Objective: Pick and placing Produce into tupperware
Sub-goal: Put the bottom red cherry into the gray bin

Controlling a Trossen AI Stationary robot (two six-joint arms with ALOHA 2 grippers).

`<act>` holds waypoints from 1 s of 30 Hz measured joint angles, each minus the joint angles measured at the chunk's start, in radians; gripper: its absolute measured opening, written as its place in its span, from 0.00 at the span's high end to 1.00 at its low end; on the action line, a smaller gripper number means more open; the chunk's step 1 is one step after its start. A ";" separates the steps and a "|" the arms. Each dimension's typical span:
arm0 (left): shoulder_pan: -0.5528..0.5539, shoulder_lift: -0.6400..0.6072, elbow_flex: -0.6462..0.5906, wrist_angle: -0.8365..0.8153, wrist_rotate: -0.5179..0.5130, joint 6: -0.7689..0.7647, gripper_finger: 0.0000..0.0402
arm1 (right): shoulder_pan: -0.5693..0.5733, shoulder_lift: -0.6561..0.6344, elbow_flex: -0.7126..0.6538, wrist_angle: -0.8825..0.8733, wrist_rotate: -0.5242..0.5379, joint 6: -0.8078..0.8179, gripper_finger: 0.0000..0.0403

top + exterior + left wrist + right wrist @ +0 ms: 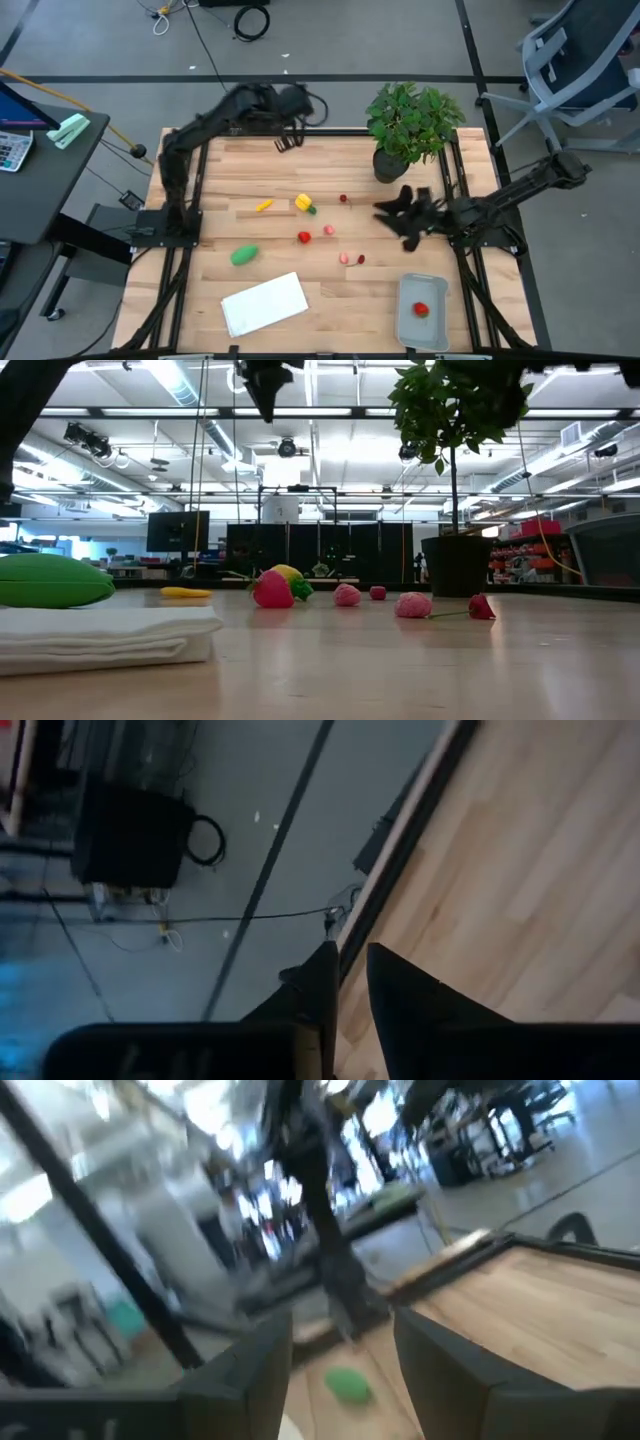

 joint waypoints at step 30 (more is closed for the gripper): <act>-0.178 -0.550 0.001 0.000 0.212 -0.156 0.93 | -0.008 0.558 0.565 -1.053 -0.176 0.255 0.54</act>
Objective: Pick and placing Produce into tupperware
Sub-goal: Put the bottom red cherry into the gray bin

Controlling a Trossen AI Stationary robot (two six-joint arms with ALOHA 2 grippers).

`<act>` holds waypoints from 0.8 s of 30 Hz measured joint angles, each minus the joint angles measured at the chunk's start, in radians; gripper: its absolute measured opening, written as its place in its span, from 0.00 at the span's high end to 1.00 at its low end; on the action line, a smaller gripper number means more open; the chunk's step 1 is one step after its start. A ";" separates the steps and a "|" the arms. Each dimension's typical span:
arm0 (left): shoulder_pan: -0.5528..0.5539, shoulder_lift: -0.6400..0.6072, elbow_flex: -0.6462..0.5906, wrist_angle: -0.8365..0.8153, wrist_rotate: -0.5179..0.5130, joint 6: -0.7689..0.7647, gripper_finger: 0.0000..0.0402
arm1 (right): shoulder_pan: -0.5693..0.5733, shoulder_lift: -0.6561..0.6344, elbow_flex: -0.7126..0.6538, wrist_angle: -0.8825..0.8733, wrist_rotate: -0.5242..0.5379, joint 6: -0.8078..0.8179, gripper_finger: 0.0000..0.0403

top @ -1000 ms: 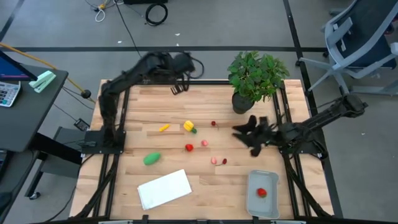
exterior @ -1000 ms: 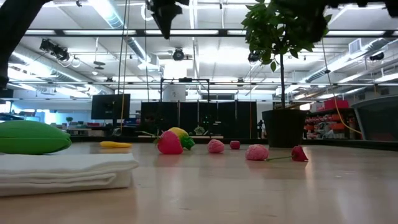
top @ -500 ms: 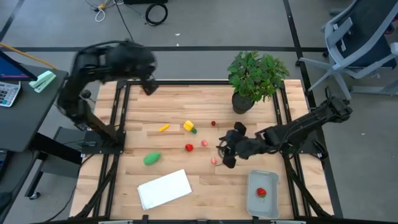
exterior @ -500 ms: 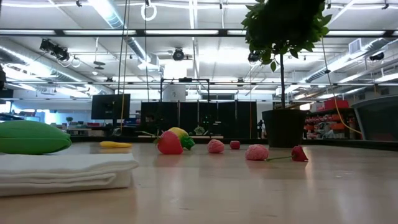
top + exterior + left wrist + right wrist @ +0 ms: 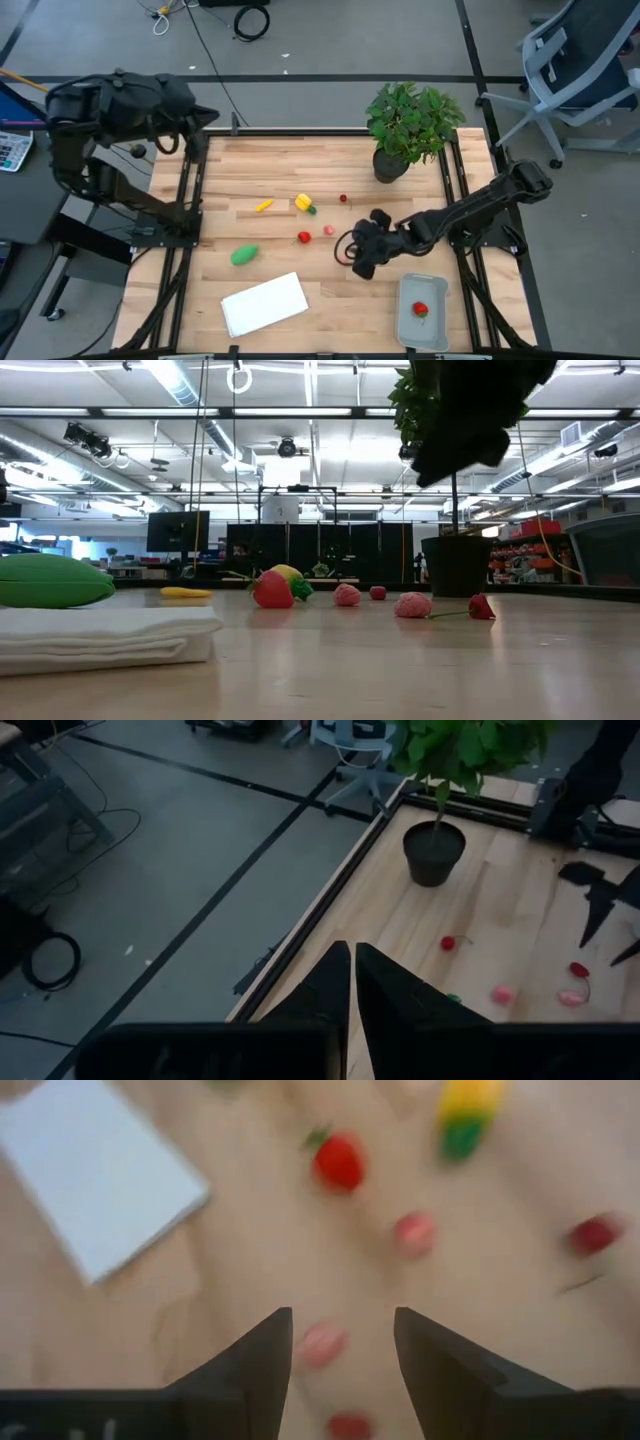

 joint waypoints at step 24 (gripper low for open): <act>-0.005 0.079 -0.117 0.000 0.038 0.109 0.96 | 0.027 0.236 0.000 -0.027 -0.125 0.296 0.54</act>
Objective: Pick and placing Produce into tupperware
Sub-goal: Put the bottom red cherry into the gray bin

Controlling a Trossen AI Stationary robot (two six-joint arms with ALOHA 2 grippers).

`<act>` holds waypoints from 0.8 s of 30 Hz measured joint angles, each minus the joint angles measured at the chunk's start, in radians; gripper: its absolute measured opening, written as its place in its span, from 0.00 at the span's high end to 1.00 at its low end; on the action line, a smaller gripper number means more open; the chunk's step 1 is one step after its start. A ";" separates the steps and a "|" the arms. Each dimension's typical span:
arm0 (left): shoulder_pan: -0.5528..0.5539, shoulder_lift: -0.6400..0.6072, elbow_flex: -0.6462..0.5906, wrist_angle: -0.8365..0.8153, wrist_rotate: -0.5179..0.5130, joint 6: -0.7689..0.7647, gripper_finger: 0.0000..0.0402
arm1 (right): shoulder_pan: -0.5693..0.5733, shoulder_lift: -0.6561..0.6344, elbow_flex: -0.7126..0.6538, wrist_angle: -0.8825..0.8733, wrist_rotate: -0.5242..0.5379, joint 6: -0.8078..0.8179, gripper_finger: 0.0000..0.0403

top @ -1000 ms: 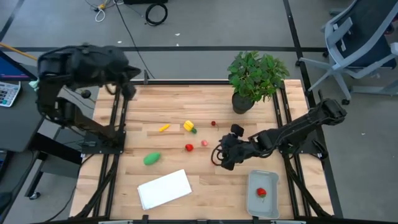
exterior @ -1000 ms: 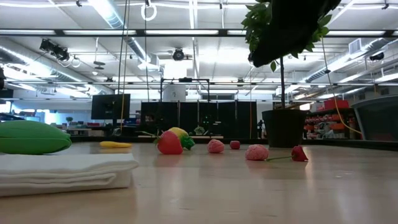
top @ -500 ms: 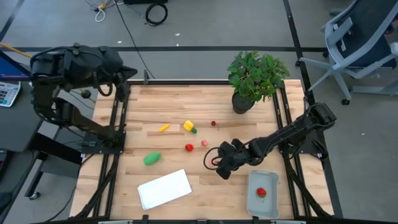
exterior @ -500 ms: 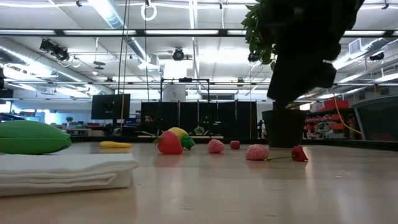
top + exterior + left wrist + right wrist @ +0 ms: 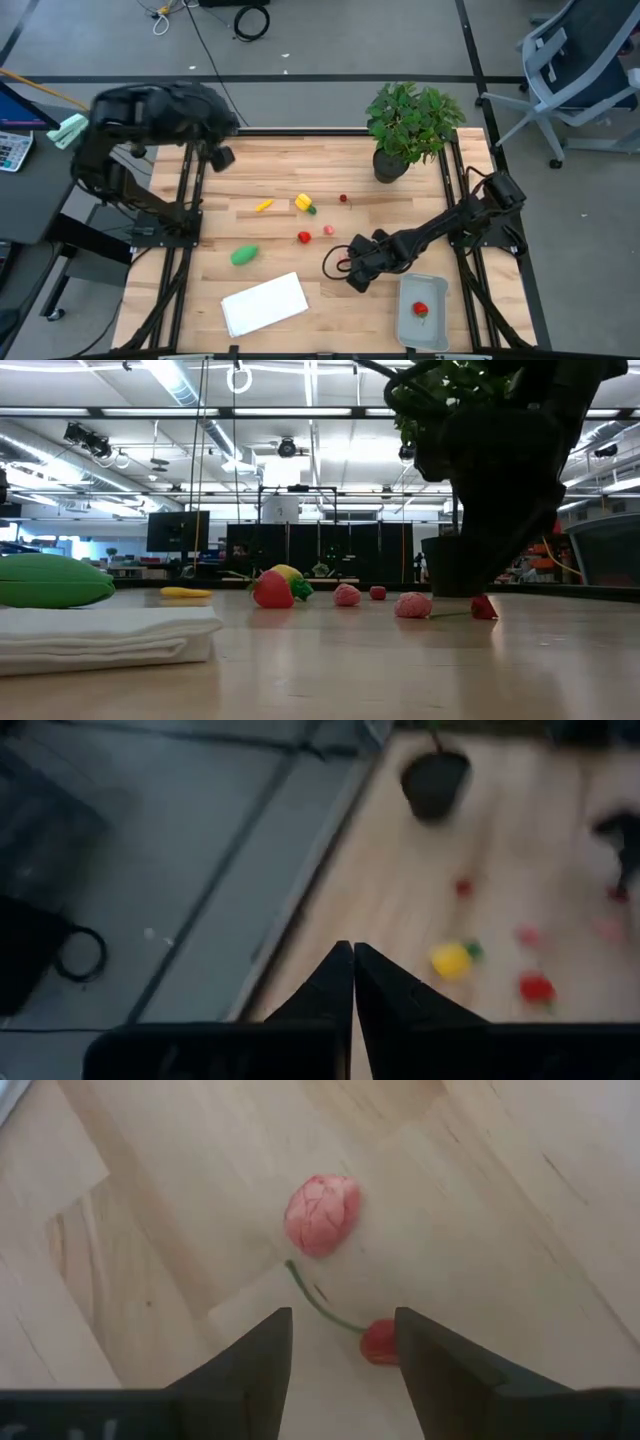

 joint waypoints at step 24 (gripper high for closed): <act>-0.134 -0.611 -1.237 0.880 0.459 0.292 0.95 | 0.038 -0.058 0.000 -0.071 0.077 -0.131 0.54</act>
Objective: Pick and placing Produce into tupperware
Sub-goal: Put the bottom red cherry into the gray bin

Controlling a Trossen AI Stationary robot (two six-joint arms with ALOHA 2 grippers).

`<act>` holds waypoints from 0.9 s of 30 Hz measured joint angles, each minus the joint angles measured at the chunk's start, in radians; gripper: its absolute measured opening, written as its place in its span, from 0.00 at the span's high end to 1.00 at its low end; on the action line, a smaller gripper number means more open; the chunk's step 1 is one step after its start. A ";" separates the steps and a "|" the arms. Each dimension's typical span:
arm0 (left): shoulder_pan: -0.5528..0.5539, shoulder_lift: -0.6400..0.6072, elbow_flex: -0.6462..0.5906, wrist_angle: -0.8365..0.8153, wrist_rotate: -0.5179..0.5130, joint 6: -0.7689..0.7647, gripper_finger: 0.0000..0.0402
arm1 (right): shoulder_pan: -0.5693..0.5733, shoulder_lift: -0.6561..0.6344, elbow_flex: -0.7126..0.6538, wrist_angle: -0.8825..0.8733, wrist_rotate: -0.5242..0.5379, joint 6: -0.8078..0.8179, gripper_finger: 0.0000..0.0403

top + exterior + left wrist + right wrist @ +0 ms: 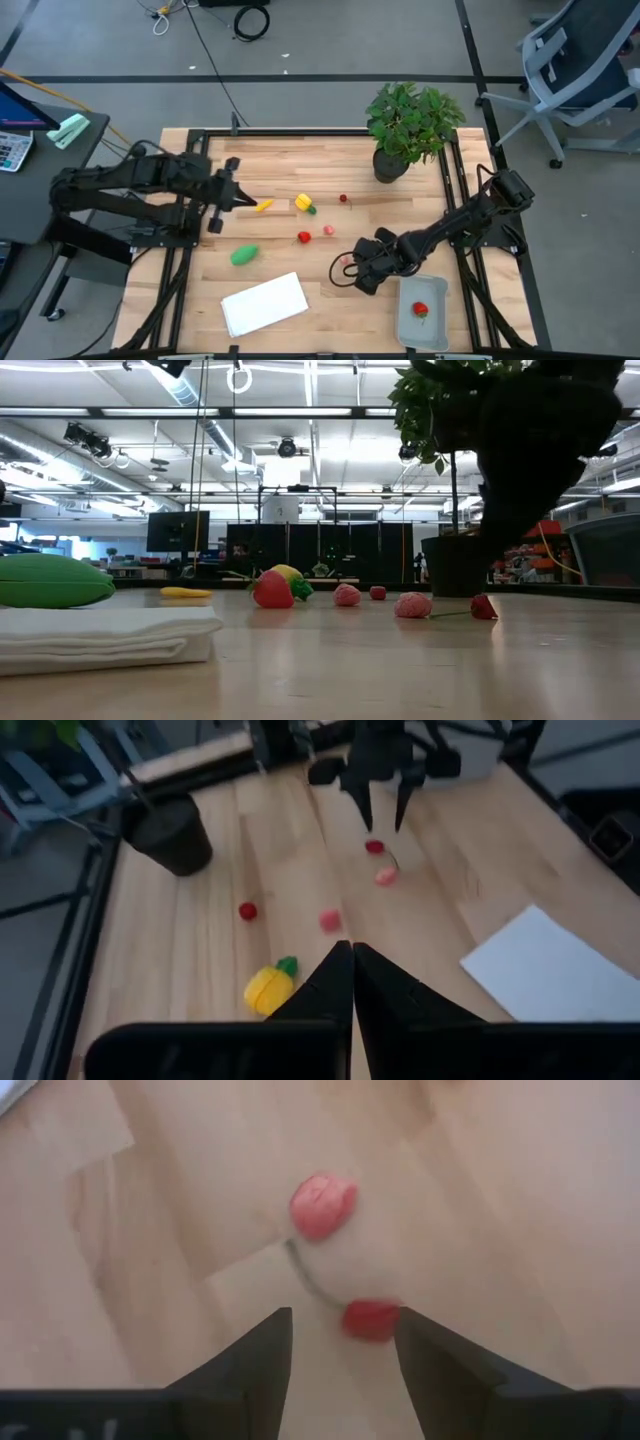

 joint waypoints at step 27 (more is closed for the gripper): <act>0.005 -0.128 -0.104 0.039 0.001 -0.026 0.94 | -0.023 0.063 0.000 0.073 -0.030 -0.191 0.54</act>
